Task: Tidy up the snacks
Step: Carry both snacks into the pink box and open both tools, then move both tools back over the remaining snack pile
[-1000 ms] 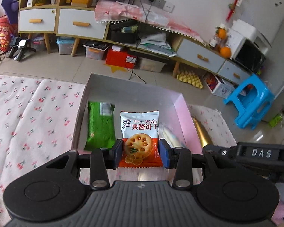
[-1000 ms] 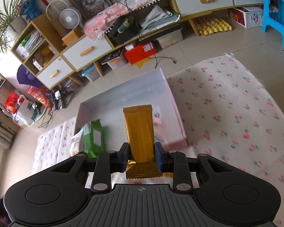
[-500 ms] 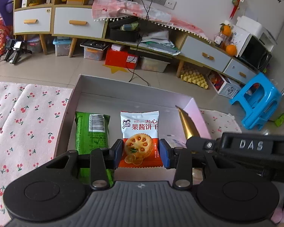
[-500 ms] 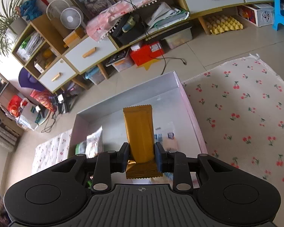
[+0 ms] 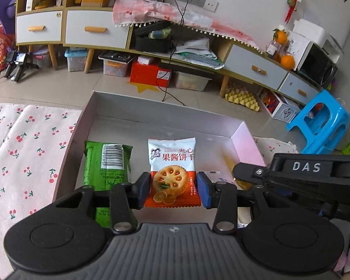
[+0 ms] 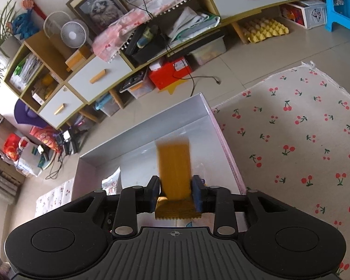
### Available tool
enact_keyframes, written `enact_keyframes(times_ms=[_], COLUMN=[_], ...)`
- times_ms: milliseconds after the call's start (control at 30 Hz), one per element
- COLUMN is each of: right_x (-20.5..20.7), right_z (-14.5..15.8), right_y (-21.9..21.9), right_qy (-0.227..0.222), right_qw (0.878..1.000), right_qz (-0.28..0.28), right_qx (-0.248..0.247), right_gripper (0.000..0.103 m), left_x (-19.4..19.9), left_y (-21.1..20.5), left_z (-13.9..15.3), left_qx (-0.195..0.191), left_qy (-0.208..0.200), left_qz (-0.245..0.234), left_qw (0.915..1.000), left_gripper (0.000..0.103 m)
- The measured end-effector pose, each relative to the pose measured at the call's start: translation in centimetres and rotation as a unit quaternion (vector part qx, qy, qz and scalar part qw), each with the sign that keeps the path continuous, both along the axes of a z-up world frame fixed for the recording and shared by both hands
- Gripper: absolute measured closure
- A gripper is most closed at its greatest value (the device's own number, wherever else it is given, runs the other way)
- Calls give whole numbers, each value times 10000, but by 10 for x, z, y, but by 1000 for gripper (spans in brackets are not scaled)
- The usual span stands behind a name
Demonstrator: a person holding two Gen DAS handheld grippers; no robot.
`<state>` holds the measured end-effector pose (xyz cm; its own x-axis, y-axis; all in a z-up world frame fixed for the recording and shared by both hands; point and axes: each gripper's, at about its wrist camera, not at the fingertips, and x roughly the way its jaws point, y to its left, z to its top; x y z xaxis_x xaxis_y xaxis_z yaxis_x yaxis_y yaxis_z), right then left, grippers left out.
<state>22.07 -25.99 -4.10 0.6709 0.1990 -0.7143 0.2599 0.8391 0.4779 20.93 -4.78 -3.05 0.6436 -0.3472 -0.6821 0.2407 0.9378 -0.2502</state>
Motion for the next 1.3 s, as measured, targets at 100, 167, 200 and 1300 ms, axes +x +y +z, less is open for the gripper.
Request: enact_keyframes(times_ms=[100,167,200,1300], right_x=[1,0,0,-97], right_z=[2,5,6,67], right_y=[0,0,0,-2], right_qy=[-6,-13,-21,214], right_qw=[10000,10000,10000,9967], right_qz=[35,57,64,302], right_qx=[-15,-29,-67,-721], right_gripper=[69,64,63,25], left_x=[0,1,1,-70], left_y=[1,1,1,17], left_z=[0,0,1,40], left_qx=[46,47,56,1234], left_qy=[-28,-12,-24,-23], left_qz=[38,35,30,-212], left_qw=[10000,10000,10000,9921], left_gripper=[54,50,49,5])
